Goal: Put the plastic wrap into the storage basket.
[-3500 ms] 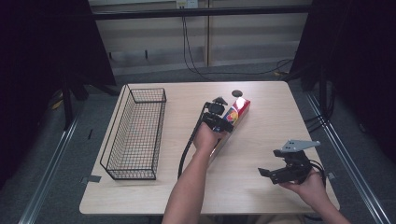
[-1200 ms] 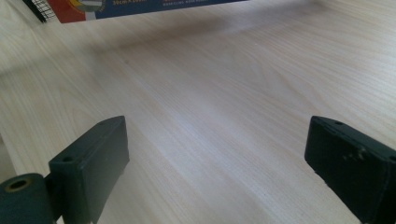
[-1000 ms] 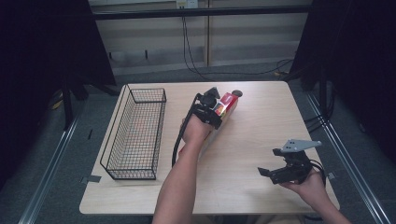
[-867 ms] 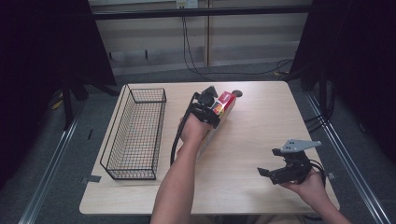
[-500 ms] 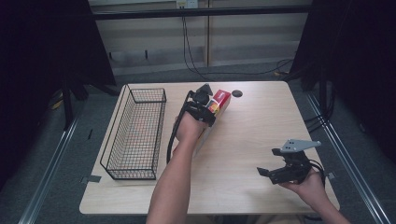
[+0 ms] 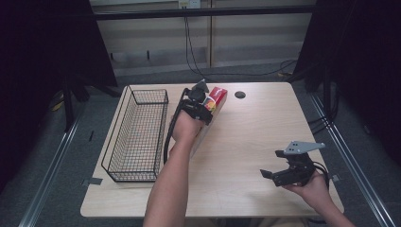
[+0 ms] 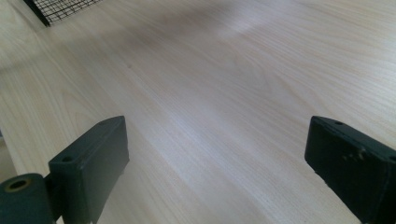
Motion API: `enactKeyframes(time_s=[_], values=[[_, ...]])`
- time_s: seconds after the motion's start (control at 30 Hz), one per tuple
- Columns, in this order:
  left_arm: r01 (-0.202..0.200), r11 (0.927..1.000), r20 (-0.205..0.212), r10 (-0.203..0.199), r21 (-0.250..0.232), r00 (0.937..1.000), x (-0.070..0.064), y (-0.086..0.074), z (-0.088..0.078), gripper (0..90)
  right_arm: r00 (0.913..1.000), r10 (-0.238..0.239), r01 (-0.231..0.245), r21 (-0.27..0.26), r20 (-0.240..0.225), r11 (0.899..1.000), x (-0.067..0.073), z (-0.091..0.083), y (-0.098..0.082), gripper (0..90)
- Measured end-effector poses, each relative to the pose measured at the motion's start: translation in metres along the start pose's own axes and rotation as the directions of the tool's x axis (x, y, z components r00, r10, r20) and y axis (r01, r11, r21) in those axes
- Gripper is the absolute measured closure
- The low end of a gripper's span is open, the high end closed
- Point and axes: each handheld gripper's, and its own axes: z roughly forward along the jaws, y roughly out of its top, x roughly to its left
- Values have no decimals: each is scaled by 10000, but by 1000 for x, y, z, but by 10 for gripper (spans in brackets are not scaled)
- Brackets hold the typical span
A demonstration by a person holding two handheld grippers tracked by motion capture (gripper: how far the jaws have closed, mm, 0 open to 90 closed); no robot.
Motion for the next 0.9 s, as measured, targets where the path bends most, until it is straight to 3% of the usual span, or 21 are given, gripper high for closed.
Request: enactKeyframes(time_s=[0.2,0.23,0.5,0.9], values=[[1,10000,-236,0,19,9997,8,-2,-10,450,10000,-40,40,80,-12,10000,1,0,0,61],[221,9997,-289,-223,-80,9993,7,-2,-10,450,10000,-26,27,90,-15,10000,1,0,0,61],[339,9994,-347,-340,-32,9988,16,-5,-22,450,10000,-67,67,62,44,10000,1,0,0,61],[882,9960,-471,-888,-154,9949,27,-12,-34,450,9999,-99,98,45,66,9999,2,0,1,61]])
